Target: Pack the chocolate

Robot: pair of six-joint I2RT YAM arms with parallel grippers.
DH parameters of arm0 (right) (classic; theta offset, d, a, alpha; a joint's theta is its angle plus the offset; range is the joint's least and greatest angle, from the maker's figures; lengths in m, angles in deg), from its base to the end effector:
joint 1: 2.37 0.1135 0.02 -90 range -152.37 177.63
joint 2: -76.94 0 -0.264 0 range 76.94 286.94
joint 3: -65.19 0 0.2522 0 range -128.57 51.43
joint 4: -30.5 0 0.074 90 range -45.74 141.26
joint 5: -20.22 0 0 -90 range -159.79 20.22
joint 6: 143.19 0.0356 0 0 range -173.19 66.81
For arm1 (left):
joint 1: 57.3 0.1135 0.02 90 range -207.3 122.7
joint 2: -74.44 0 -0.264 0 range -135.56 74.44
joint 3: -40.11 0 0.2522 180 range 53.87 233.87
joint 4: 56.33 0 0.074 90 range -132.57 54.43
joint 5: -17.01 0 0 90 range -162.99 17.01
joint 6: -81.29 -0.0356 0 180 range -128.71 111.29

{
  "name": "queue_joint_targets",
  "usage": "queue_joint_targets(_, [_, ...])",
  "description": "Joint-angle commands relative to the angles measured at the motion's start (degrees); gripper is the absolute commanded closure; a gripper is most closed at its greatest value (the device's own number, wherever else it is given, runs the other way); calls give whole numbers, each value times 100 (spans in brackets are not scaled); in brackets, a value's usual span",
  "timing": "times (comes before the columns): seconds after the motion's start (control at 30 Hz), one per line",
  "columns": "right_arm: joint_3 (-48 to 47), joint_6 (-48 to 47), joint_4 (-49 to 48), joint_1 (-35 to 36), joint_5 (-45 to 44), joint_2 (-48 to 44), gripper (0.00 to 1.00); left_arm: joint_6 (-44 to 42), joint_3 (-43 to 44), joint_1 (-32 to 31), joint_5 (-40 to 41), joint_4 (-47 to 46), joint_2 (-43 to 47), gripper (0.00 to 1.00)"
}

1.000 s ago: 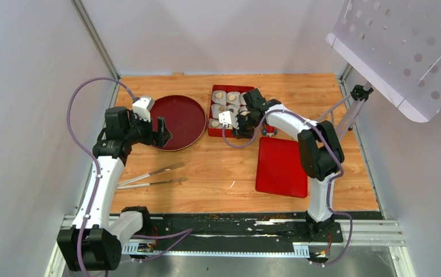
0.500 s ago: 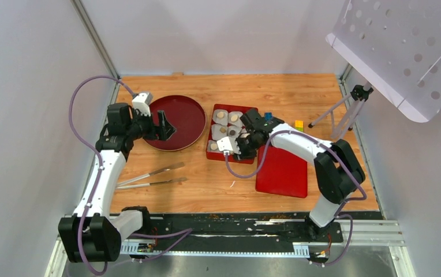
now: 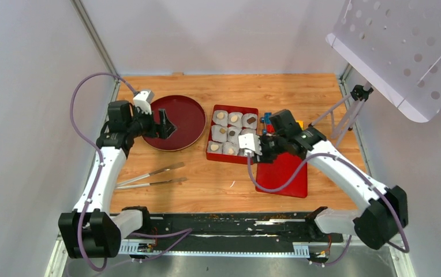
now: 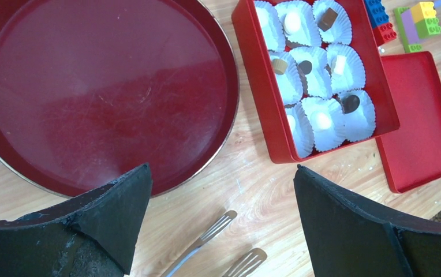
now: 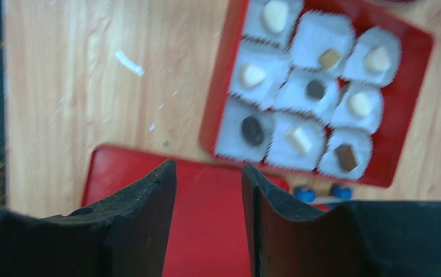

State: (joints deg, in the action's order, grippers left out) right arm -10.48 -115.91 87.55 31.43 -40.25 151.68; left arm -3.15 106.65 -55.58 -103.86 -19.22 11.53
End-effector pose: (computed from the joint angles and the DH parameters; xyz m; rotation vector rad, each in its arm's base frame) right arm 0.2073 0.1599 0.2851 -1.9311 1.4632 0.4327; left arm 0.2391 -0.0111 0.3068 0.1778 2.1165 -0.6176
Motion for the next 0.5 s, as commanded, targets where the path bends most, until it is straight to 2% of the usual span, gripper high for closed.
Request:
queue_joint_targets(0.0, [570, -613, 1649, -89, -39, -564, 58, -466, 495, -80, -11, 62, -129, 0])
queue_joint_targets(0.17, [1039, -799, 2213, -90, -96, -795, 62, -457, 663, -107, -174, 64, -316, 0])
queue_joint_targets(0.47, [1922, -732, 1425, -86, -152, -682, 64, -325, 741, -110, -463, -87, -353, 8])
